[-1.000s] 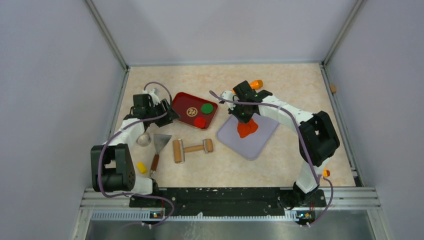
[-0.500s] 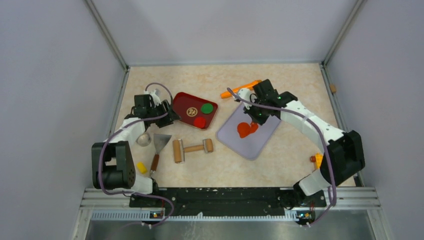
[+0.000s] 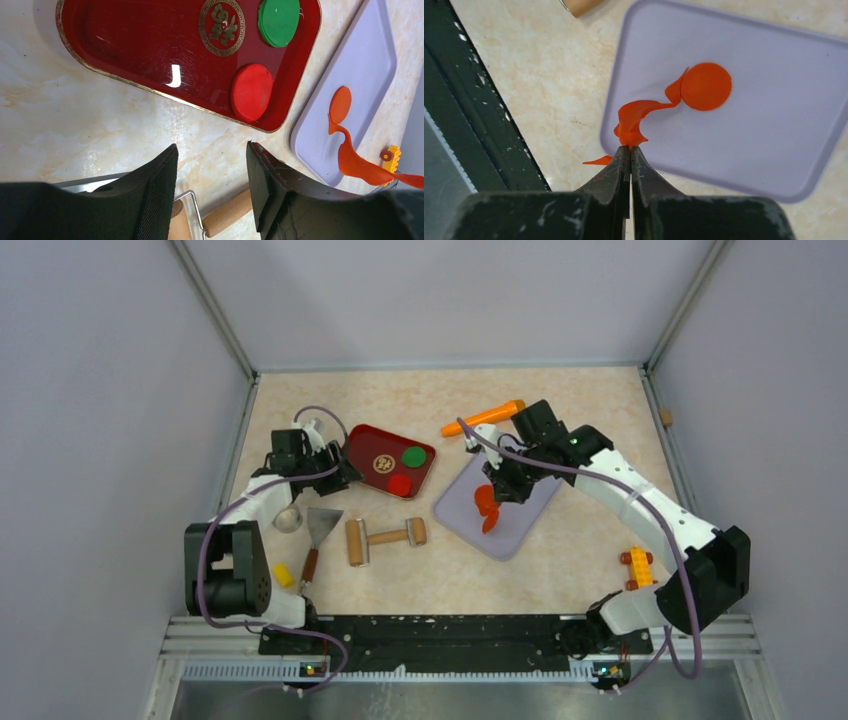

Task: Roll out the dumpling wrappers from the dough

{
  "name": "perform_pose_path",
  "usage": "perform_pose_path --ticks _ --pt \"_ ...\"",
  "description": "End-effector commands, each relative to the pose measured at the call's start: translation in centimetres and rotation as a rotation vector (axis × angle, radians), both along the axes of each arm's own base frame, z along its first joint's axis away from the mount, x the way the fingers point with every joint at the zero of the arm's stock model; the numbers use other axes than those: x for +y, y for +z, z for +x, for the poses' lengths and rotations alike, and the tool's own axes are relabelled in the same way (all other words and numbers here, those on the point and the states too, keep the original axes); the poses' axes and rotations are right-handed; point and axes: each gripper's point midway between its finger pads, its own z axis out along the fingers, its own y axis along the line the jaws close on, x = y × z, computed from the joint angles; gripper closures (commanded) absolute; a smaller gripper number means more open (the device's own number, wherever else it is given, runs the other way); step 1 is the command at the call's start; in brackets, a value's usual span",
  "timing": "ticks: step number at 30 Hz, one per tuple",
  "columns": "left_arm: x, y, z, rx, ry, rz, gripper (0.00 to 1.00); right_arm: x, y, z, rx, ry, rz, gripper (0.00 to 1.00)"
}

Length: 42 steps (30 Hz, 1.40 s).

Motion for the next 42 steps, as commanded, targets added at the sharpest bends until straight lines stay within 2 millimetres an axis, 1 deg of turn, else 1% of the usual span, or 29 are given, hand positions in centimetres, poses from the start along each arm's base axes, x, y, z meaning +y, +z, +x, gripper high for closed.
perform_pose_path --ticks 1,5,8,11,14,22,26,30,35,38,42 --pt "-0.1 1.8 0.8 -0.076 -0.017 0.010 0.44 3.6 5.5 1.0 -0.066 0.068 0.165 1.00" --pt "0.0 1.9 0.5 -0.082 -0.017 0.015 0.44 5.3 8.1 3.1 -0.107 0.044 0.225 1.00" --pt "0.0 2.0 0.4 -0.083 -0.016 0.018 0.43 6.3 9.6 4.6 -0.139 0.034 0.257 1.00" --pt "0.0 2.2 0.4 -0.090 -0.017 0.020 0.43 6.8 10.8 6.0 -0.181 0.015 0.266 1.00" --pt "0.1 2.2 0.3 -0.091 -0.017 0.024 0.43 6.4 11.1 7.3 -0.208 -0.013 0.259 1.00" --pt "0.1 2.1 0.4 -0.089 -0.019 0.022 0.43 3.2 11.3 10.3 -0.258 -0.118 0.224 1.00" --pt "0.0 2.1 0.5 -0.086 -0.020 0.018 0.43 1.4 10.7 11.6 -0.266 -0.167 0.204 1.00" --pt "0.0 2.2 0.6 -0.087 -0.020 0.017 0.43 -1.0 10.2 13.2 -0.268 -0.238 0.194 1.00" --pt "0.0 2.1 0.5 -0.084 -0.020 0.017 0.43 -3.6 9.3 14.9 -0.294 -0.310 0.150 1.00" --pt "0.0 2.2 0.6 -0.086 -0.020 0.017 0.43 -4.5 9.0 15.6 -0.292 -0.332 0.152 1.00" --pt "0.0 2.2 0.6 -0.085 -0.021 0.017 0.43 -5.0 8.4 16.3 -0.304 -0.349 0.137 1.00"
